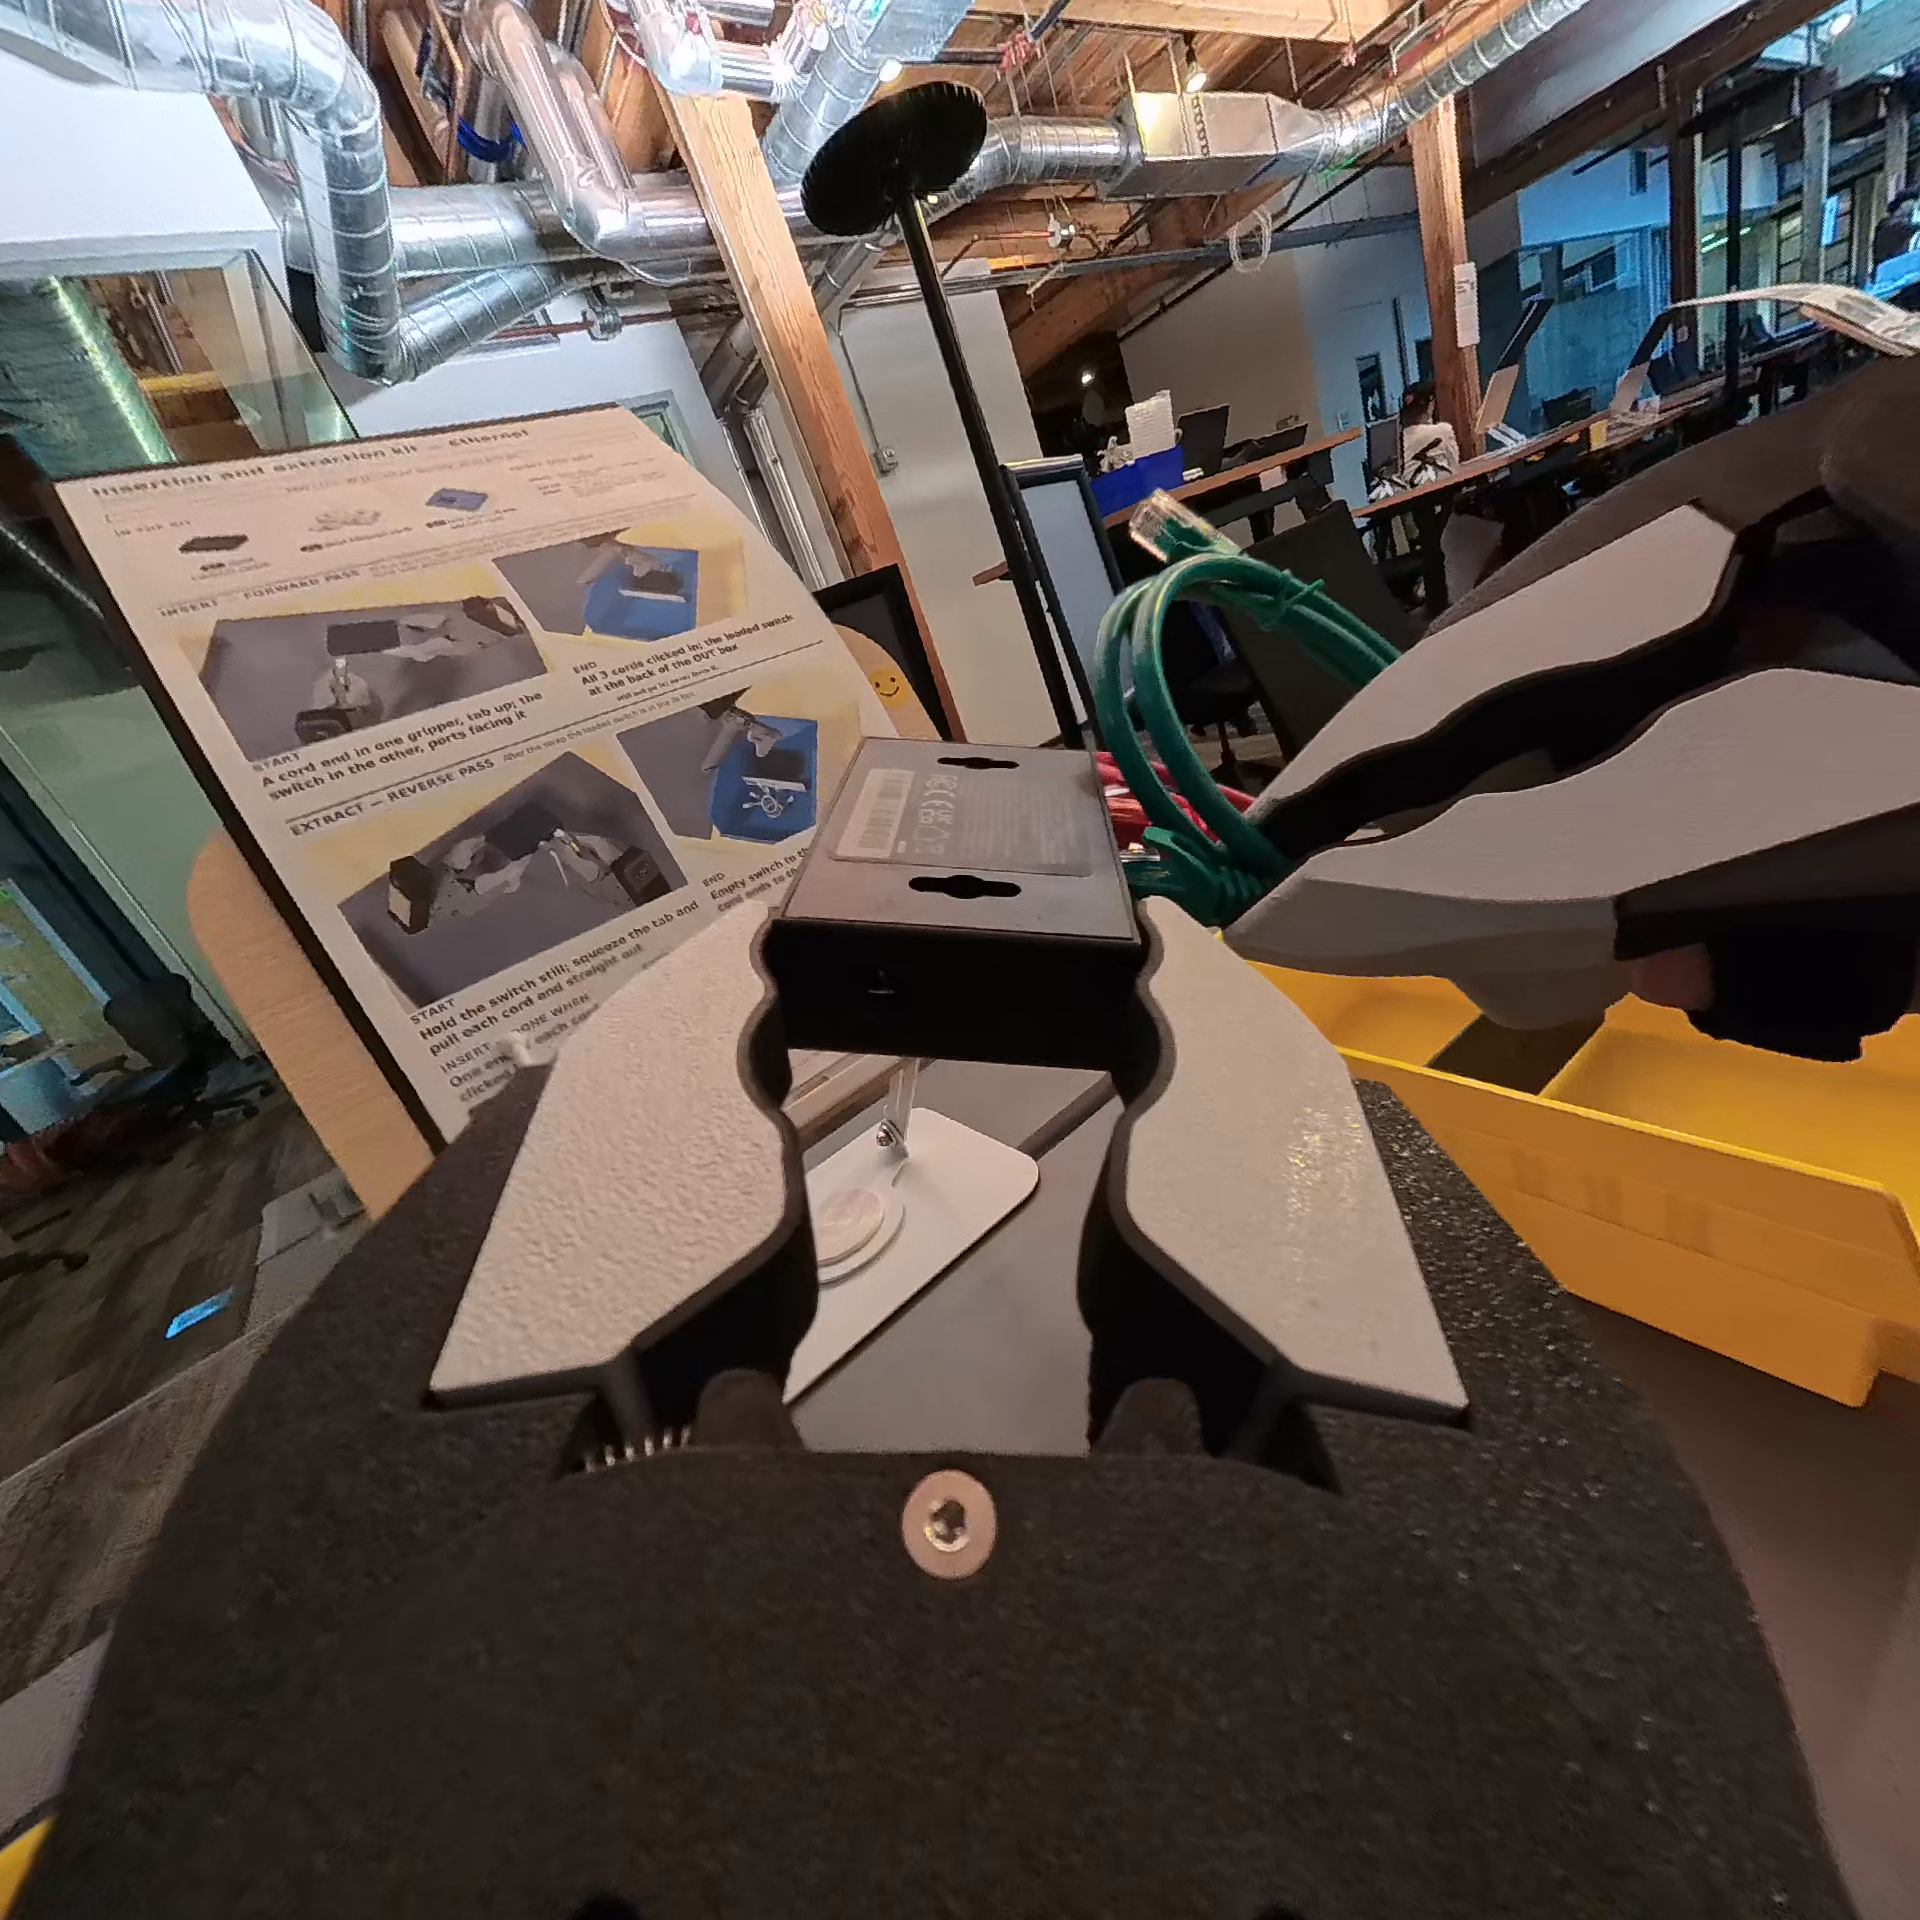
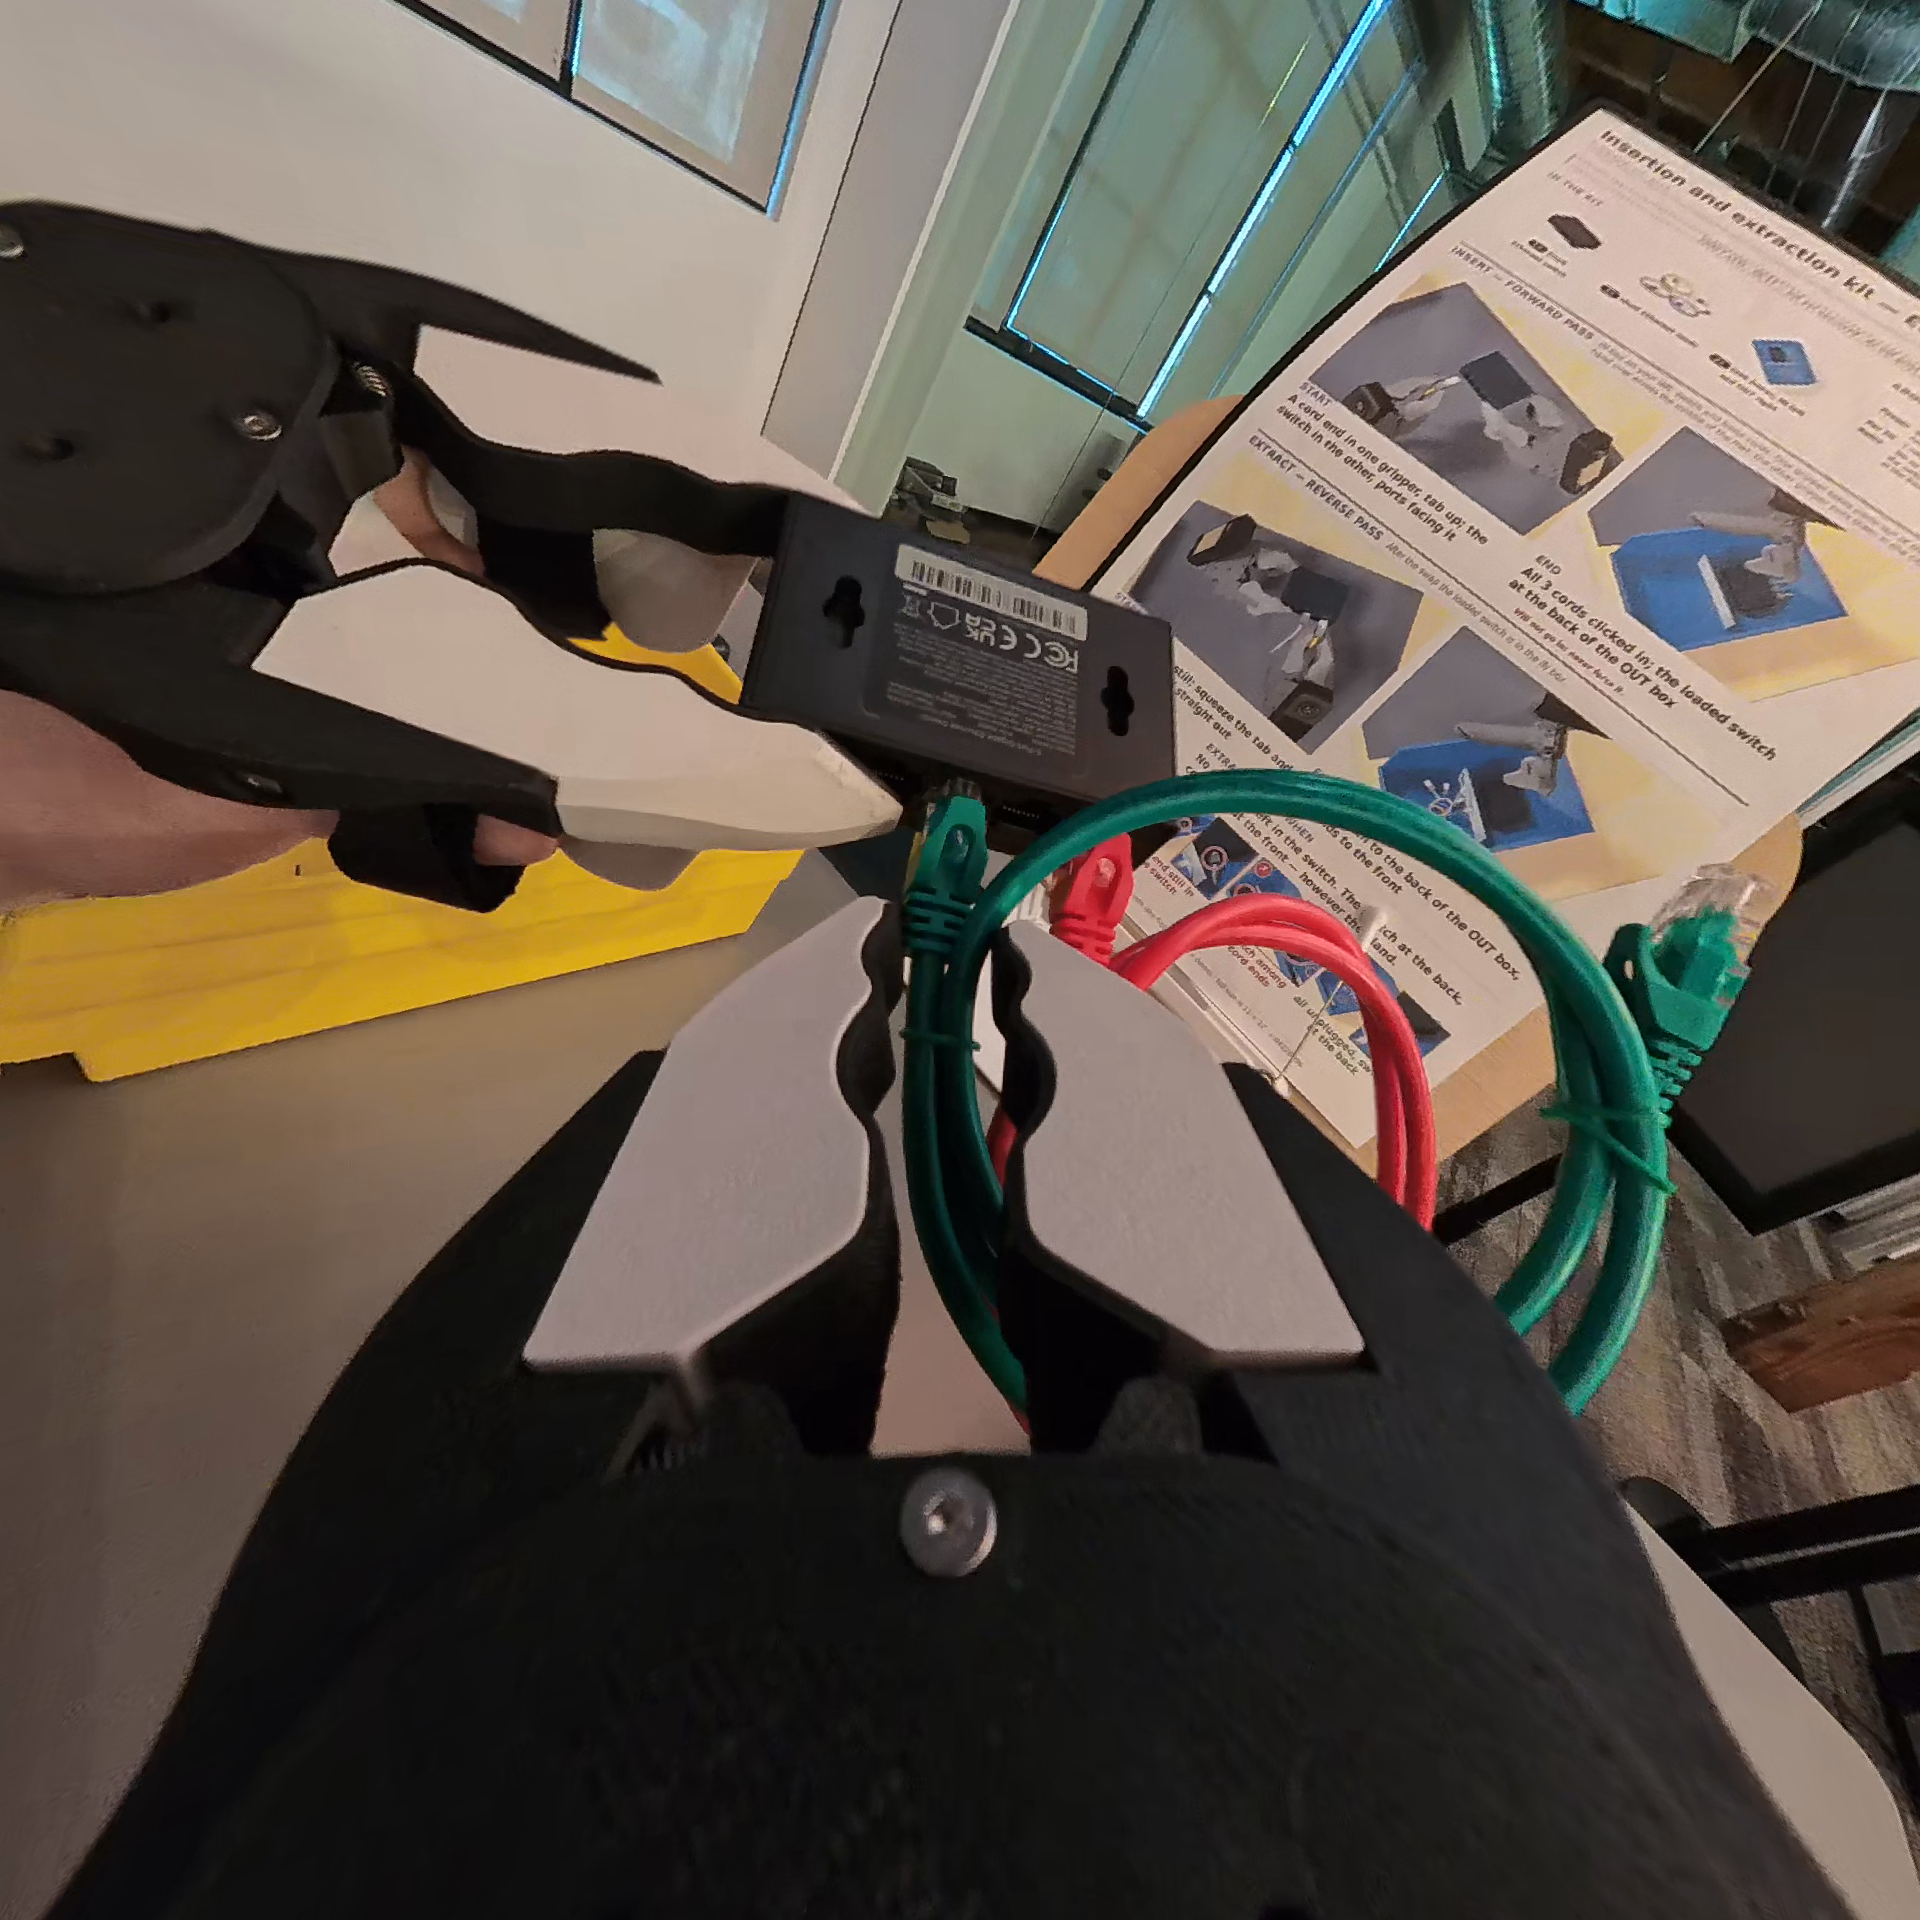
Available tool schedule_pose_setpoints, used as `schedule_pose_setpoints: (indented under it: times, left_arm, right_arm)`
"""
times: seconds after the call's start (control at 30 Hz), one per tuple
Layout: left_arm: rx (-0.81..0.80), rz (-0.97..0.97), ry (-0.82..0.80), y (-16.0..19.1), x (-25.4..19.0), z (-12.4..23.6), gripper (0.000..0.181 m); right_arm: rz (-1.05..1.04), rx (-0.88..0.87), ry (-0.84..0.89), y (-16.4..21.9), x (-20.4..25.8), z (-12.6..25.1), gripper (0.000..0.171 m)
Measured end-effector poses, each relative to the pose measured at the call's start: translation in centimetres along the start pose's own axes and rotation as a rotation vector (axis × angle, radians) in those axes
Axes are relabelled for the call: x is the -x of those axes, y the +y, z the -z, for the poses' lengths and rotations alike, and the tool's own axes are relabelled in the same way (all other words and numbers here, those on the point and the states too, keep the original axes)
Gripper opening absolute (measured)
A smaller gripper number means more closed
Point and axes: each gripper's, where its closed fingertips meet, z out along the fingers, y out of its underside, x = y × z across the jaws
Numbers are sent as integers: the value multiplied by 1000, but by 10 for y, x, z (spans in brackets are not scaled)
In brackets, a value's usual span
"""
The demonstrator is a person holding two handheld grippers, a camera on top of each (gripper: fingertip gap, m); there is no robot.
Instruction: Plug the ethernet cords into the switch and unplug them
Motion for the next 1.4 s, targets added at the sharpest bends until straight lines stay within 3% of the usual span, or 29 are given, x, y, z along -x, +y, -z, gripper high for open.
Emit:
schedule_pose_setpoints:
  times: [0.6,1.4]
  left_arm:
    - [65,39,41,15,-2,-3,61]
    - [77,-52,35,15,-4,-2,61]
  right_arm:
    - [-18,24,27,8,1,-5,15]
    - [13,27,58,11,2,-9,15]
